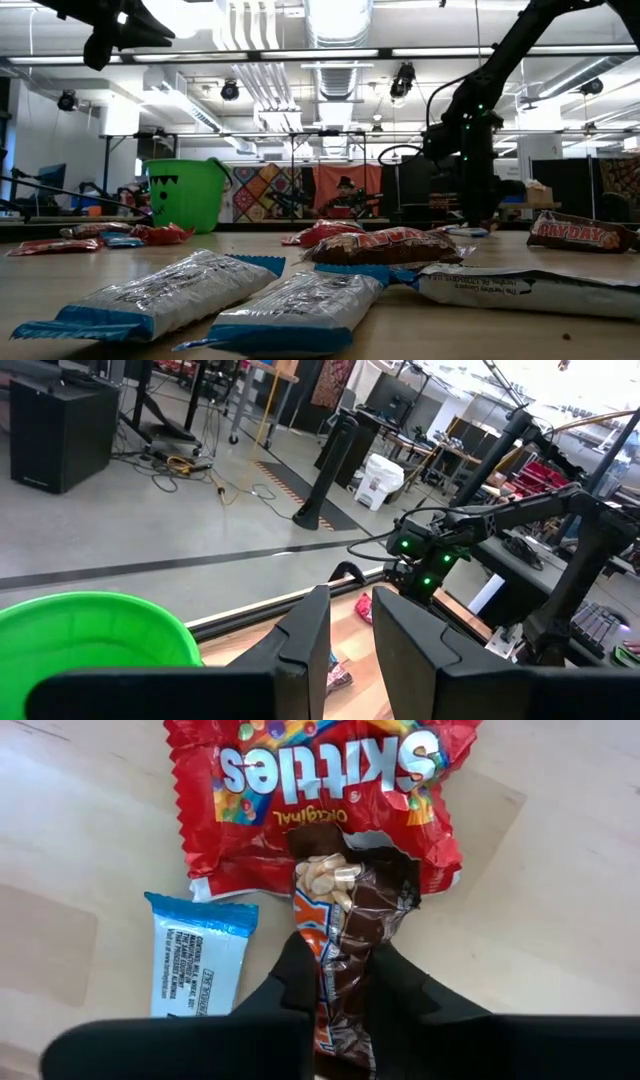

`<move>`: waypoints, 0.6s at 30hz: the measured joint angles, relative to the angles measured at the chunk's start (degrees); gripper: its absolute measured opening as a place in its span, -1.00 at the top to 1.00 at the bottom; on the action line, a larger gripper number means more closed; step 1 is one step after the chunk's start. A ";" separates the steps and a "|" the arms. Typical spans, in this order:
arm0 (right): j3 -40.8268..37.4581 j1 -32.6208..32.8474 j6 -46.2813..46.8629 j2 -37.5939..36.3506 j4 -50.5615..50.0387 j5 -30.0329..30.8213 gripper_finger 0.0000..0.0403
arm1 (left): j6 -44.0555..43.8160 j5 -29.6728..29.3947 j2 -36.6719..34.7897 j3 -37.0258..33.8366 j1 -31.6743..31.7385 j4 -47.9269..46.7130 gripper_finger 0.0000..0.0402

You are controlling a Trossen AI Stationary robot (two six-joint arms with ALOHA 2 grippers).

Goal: Sort candy
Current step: Put the brown chocolate into the orange bucket

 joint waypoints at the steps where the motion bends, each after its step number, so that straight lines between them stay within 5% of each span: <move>1: 0.00 0.00 0.00 -0.02 -0.27 0.01 0.83 | 0.00 0.02 0.00 0.00 0.00 0.00 0.69; 11: -0.28 0.01 -0.42 -5.93 -7.03 0.64 0.85 | 0.00 0.04 0.00 0.00 0.00 0.00 0.69; 18: -0.26 1.52 4.17 -16.89 -13.15 0.05 0.86 | -0.26 0.07 0.00 0.00 0.00 -0.02 0.69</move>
